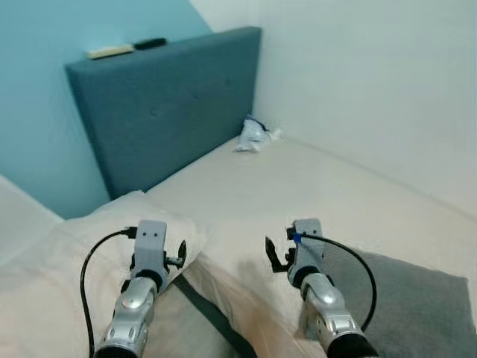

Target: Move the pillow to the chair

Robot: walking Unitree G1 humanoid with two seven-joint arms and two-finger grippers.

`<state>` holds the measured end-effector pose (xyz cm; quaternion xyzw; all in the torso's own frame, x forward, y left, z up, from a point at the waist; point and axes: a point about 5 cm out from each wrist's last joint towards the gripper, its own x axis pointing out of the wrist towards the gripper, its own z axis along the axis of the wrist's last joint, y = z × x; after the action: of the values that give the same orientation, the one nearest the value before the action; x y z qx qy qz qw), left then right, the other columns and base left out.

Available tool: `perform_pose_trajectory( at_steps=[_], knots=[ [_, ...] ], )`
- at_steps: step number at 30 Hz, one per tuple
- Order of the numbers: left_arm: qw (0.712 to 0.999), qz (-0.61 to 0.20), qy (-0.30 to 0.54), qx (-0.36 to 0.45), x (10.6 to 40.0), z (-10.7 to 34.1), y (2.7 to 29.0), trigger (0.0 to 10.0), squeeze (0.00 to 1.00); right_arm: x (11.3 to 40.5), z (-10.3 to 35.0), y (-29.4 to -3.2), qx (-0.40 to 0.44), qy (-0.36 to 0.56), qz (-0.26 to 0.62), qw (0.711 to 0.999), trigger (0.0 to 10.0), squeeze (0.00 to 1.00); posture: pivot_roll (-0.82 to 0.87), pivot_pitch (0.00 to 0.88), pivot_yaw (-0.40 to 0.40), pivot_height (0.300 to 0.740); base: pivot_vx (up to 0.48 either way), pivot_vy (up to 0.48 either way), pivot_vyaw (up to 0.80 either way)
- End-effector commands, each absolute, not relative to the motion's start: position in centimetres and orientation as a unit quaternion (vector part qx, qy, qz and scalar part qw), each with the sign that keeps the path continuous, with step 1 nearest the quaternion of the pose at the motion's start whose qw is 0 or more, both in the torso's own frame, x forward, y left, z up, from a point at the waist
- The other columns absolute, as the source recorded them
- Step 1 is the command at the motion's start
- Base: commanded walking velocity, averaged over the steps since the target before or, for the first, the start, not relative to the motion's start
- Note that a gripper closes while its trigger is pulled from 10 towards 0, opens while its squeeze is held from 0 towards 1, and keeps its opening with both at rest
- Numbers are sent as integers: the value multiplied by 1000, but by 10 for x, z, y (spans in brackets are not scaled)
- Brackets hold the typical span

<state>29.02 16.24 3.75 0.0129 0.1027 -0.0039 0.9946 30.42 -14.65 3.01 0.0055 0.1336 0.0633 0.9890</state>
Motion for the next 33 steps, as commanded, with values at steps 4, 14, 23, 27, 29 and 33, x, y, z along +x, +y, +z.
perform_pose_trajectory(
  at_steps=[4, 14, 23, 27, 29, 33],
  knots=[
    [994, -10, 107, 24, 289, 34, 156, 10000, 0, 303, 26, -161, -2, 146, 35, 989, 10000, 0, 14, 21, -19, 740, 0, 0, -800],
    [994, -19, 104, 23, 292, 35, 155, 10000, 0, 303, 26, -165, 0, 147, 20, 989, 10000, 0, 7, 21, -5, 740, 0, 0, -800],
    [994, -21, 101, 21, 292, 35, 156, 10000, 0, 302, 24, -164, 2, 150, 16, 989, 10000, 0, 10, 24, -10, 740, 0, 0, -800],
    [994, -23, 101, 21, 290, 34, 155, 10000, 0, 301, 24, -164, 2, 150, 16, 988, 10000, 0, 9, 25, -10, 740, 0, 0, -800],
    [994, -23, 101, 21, 289, 33, 155, 10000, 0, 301, 23, -164, 2, 151, 16, 988, 10000, 0, 9, 26, -10, 740, 0, 0, -800],
    [994, -24, 101, 20, 290, 34, 155, 10000, 0, 301, 23, -165, 2, 151, 16, 988, 10000, 0, 9, 27, -9, 740, 0, 0, -800]
  ],
)
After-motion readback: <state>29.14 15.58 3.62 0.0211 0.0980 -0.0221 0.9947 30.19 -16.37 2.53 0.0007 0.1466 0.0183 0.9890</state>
